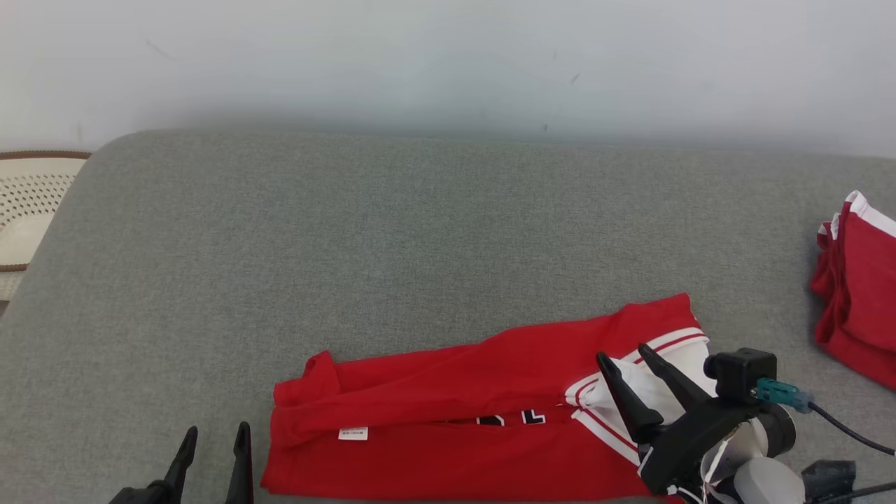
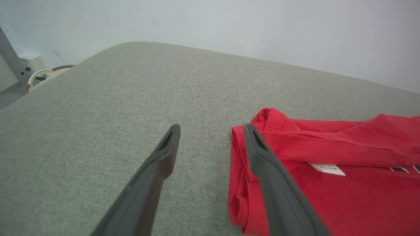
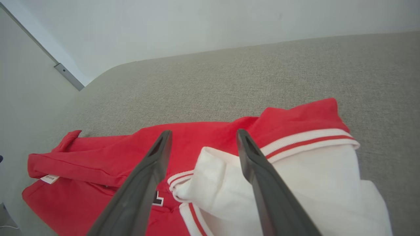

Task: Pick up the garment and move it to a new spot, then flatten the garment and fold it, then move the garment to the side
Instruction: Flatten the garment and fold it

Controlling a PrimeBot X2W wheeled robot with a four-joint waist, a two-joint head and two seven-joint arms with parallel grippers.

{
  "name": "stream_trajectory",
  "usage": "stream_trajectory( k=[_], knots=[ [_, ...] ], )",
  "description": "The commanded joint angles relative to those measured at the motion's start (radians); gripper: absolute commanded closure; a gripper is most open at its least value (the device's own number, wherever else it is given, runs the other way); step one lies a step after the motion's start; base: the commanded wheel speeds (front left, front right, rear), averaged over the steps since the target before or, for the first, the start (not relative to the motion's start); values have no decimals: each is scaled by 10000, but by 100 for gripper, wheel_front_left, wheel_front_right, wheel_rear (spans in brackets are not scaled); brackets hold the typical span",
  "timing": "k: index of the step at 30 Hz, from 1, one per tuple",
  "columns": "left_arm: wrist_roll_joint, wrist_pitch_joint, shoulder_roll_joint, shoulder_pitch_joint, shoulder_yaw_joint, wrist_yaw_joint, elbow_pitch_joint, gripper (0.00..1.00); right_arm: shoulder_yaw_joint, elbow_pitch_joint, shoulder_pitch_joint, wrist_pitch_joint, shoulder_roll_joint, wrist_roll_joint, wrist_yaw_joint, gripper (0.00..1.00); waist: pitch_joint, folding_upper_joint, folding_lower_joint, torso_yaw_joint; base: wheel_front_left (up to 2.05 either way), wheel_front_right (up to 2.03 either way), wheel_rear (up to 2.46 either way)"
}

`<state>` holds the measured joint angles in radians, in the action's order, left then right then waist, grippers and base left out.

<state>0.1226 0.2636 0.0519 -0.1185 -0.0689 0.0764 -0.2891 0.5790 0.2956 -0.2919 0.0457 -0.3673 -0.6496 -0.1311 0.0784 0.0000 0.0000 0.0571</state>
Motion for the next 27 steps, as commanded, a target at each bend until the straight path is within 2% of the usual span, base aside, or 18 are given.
stream_trajectory(
  k=[1, 4, 7, 8, 9, 10, 11, 12, 14, 26, 27],
  knots=[
    [48, 7, -9, 142, -1, -26, -8, 0, 111, 125, -169, -71, -89, 222, 8, 0, 68, 0, 0, 97, 0, 0, 0],
    [208, 8, -6, 68, 51, -96, -49, 0, 284, 508, -391, -169, -79, 380, 8, 2, 137, 0, 0, 181, 0, 0, 0],
    [299, 8, -9, -3, 153, -136, -60, 0, 411, 901, -489, -305, -50, 480, 8, 17, 217, 0, 0, 228, 0, 0, 0],
    [299, 8, -9, -3, 153, -136, -60, 0, 411, 901, -489, -305, -50, 480, 8, 17, 217, 0, 0, 228, 0, 0, 0],
    [362, 6, -9, -56, 197, -140, -48, 0, 504, 1052, -566, -349, -40, 548, 8, 38, 264, 0, 0, 235, 0, 0, 0],
    [389, 8, -9, -80, 214, -147, -40, 0, 550, 1112, -585, -360, -49, 550, 8, 55, 285, 0, 0, 230, 0, 0, 0],
    [389, 8, -9, -80, 214, -147, -40, 0, 550, 1112, -585, -360, -49, 550, 8, 55, 285, 0, 0, 230, 0, 0, 0],
    [406, 6, -10, -101, 220, -151, -26, 0, 615, 1146, -608, -342, -67, 571, 8, 74, 306, 0, 0, 213, 0, 0, 0],
    [400, 8, -11, -147, 243, -126, 8, 0, 686, 1152, -593, -268, -71, 477, 8, 100, 330, 0, 0, 167, 0, 0, 0],
    [173, 8, -5, -188, 260, 110, 113, 0, 1505, 37, 573, 461, -481, -177, 8, 100, 286, 0, 0, -431, 0, 0, 0],
    [189, 6, -10, -227, 262, 122, 142, 0, 1553, -51, 686, 538, -518, -244, 8, 82, 294, 0, 0, -477, 0, 0, 0]
  ],
)
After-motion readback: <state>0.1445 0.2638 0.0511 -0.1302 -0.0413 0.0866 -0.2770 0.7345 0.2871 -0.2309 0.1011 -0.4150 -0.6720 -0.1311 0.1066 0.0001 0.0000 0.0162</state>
